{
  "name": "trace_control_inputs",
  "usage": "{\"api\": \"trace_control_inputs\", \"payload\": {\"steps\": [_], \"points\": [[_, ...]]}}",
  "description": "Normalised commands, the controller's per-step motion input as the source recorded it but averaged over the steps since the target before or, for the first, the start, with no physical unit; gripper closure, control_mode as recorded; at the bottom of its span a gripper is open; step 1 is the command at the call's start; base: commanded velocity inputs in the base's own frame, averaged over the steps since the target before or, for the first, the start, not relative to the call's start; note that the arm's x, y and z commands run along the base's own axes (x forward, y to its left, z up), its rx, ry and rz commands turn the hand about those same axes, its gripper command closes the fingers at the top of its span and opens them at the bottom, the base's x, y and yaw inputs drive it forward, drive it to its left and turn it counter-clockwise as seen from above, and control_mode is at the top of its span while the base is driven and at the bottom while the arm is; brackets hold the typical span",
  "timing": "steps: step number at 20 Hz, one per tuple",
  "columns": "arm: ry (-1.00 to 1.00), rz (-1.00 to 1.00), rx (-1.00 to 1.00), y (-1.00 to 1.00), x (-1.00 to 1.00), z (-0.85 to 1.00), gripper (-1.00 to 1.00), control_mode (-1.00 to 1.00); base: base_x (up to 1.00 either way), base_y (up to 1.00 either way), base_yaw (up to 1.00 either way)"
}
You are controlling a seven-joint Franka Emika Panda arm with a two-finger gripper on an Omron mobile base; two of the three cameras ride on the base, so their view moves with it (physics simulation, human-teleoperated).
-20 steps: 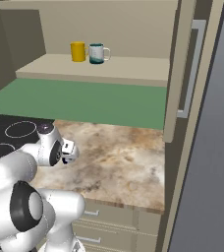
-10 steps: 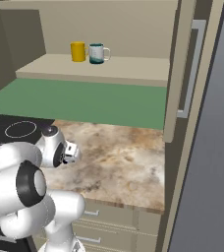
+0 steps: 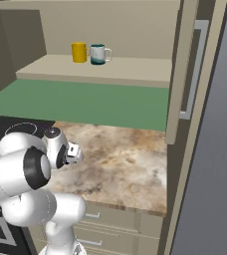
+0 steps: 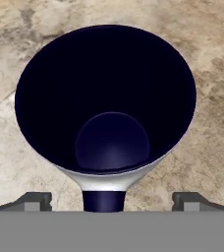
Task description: Pick the mug on the counter and place it in the cabinet with the handle facing the right, like the mugs already inside.
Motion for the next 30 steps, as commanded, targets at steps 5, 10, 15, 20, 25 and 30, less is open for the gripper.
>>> {"api": "trace_control_inputs", "payload": {"steps": [5, 10, 15, 20, 25, 30], "points": [[0.00, 0.00, 0.00, 0.07, 0.01, -0.06, 1.00, -1.00, 0.00, 0.00, 0.00], [0.00, 0.00, 0.00, 0.01, 0.01, -0.02, 1.00, -1.00, 0.00, 0.00, 0.00], [0.00, 0.00, 0.00, 0.00, -0.32, 0.14, 1.00, -1.00, 0.00, 0.00, 0.00], [-0.05, 0.04, 0.02, 0.00, -0.44, 0.79, 1.00, -1.00, 0.00, 0.00, 0.00], [-0.11, 0.21, 0.01, -0.11, -0.16, 0.79, 1.00, -1.00, 0.00, 0.00, 0.00], [-0.04, 0.34, 0.04, -0.18, -0.08, 0.54, 1.00, -1.00, 0.00, 0.00, 0.00]]}}
